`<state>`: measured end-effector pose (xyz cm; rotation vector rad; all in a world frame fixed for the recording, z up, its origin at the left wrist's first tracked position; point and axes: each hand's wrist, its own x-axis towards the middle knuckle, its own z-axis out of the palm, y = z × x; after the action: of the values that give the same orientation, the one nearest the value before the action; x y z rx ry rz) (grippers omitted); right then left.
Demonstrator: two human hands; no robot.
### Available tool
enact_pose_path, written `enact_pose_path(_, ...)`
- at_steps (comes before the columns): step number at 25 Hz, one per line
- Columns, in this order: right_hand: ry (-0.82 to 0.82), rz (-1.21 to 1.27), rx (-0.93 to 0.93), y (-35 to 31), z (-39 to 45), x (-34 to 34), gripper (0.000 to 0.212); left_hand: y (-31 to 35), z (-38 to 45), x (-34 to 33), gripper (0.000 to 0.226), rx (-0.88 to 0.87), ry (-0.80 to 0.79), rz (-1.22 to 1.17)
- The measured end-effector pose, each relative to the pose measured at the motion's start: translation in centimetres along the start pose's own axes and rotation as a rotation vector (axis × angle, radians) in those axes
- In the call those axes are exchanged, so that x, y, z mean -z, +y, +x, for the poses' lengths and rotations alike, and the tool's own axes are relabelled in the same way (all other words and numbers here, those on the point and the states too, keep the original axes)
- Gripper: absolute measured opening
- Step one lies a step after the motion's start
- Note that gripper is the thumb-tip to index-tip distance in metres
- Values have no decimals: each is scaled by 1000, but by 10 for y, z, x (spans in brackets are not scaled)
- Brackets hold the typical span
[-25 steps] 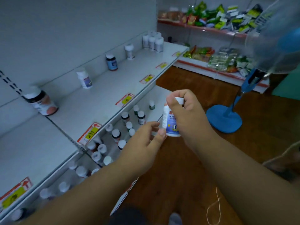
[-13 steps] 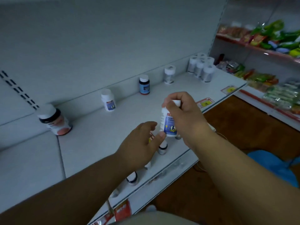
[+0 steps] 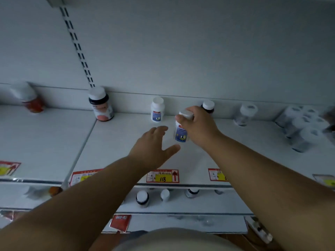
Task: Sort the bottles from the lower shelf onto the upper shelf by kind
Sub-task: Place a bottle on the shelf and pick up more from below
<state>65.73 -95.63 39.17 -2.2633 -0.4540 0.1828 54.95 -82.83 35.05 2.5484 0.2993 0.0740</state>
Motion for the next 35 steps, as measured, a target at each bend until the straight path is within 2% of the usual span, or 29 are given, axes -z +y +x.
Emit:
enact_pose_path(4,15,-146,89,2,35,-15,40,-4,23,5,87,-8,97,206)
enact_pose_path(7,-7,-212,95,8,62,-19,42,-12,48,16,95,-67,193,360)
enact_pose_path(11,-23,-269,95,11,86,-25,41,-24,79,24,99,-161,95,502)
enact_pose_path(13,-1,-277,111,6,93,-30,43,-28,86,21,97,-173,37,514)
enact_pose_path(18,31,-328,169,-4,96,-39,33,-30,90,22,93,-172,16,457)
enact_pose_path(21,88,-353,185,2,83,-41,41,-35,90,27,94,-219,-15,473)
enact_pose_path(23,133,-372,221,5,68,-42,46,-37,81,28,93,-240,21,412)
enact_pose_path(26,192,-371,322,1,42,-36,42,-40,52,26,87,-201,139,256)
enact_pose_path(29,200,-342,406,-17,11,-32,42,-42,13,23,80,-124,214,218)
enact_pose_path(32,95,-254,542,-37,-24,-37,41,-45,-35,23,73,23,272,233)
enact_pose_path(35,-84,-130,614,-59,-58,-52,26,-54,-97,30,59,136,317,209)
